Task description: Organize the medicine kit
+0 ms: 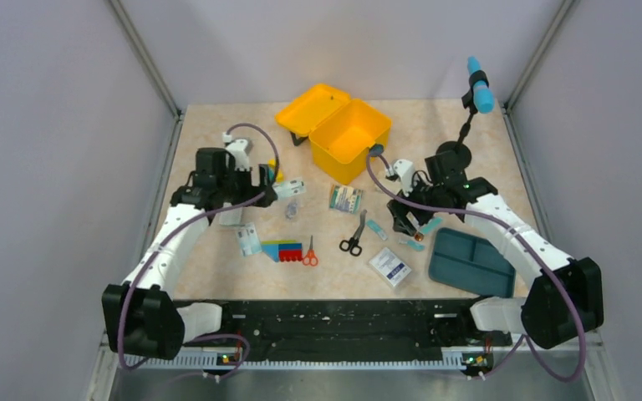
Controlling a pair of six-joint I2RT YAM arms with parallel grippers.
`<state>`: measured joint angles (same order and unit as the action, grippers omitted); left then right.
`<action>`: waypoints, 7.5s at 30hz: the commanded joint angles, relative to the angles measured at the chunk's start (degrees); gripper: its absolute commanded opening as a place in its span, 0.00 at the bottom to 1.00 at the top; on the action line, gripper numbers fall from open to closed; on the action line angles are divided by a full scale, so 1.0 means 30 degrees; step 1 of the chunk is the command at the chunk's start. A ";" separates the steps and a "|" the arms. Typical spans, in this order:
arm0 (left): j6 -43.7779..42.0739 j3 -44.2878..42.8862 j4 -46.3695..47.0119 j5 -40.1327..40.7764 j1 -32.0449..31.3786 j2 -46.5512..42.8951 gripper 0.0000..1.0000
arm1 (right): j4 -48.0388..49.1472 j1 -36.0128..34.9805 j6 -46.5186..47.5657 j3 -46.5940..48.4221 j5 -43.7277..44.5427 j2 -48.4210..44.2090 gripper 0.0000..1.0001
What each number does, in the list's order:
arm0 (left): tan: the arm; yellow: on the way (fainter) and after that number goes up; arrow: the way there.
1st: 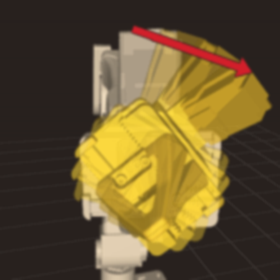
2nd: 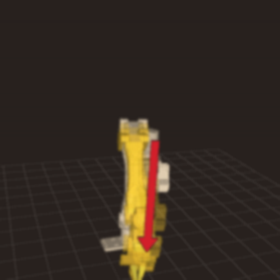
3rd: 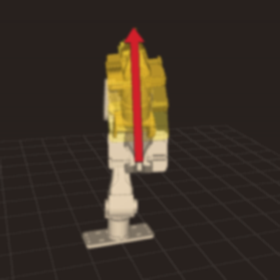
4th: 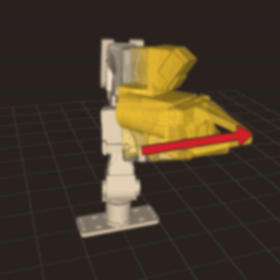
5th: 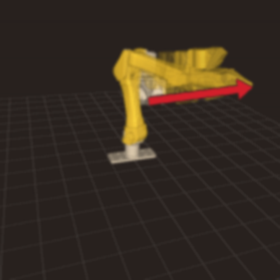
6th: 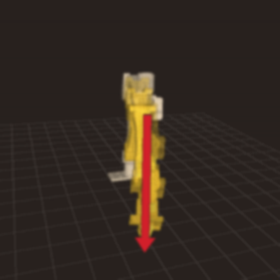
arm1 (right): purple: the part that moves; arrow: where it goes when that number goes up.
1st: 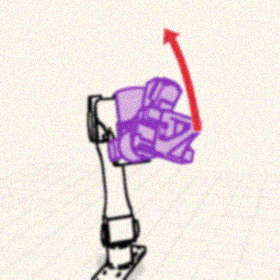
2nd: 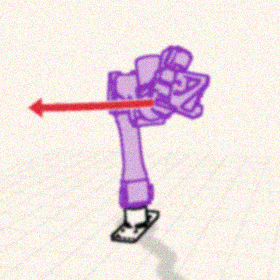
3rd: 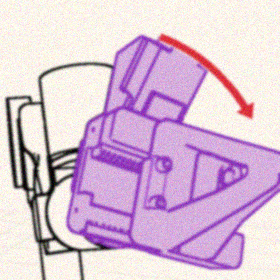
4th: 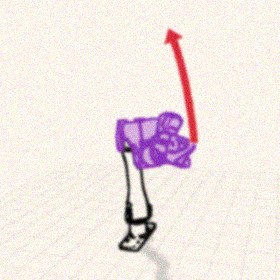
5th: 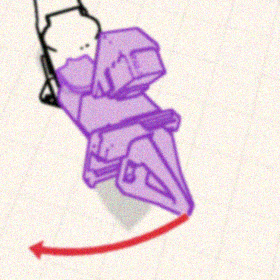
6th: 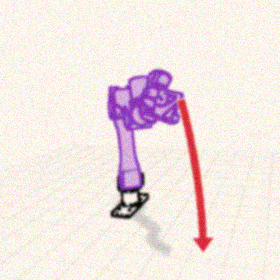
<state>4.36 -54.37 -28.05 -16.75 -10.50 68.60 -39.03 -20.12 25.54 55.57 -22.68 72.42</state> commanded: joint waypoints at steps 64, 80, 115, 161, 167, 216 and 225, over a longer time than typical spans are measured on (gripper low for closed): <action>0.2319 -0.5009 -0.1074 -0.2724 0.4438 0.4561 0.83 | 0.0625 0.0191 -0.7683 1.9387 0.0751 1.0900 0.00; 0.1122 -0.5434 -0.1477 -0.1955 0.4424 0.3599 0.83 | 0.1066 -0.0504 0.1396 2.5286 0.4263 1.8819 0.00; 0.1542 -0.4094 -0.0592 -0.2297 0.4435 0.3252 0.82 | 0.4400 -0.2719 0.4175 2.4760 1.0314 2.0520 0.36; -0.1554 -0.5665 -0.3198 -0.0029 0.0630 0.6450 0.74 | 0.4437 0.1521 -0.0640 0.0490 0.1578 0.3240 0.44; -0.1500 -0.5845 -0.3076 -0.0253 0.0630 0.6630 0.75 | 0.5159 0.1508 -0.0277 0.1463 0.1488 0.4507 0.45; -0.1775 -0.6445 -0.2994 0.0155 0.0864 0.6248 0.75 | 0.3434 -0.0776 0.7735 0.5277 0.1273 0.6784 0.00; -0.1535 -0.6490 -0.2698 0.0105 0.0871 0.6459 0.75 | -0.1252 -0.0783 0.5108 1.0747 -0.1802 0.5609 0.00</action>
<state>-0.60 -71.59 -38.02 -15.62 -8.19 88.09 -39.29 -22.59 46.68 80.64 -23.33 89.52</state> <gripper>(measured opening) 0.749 0.003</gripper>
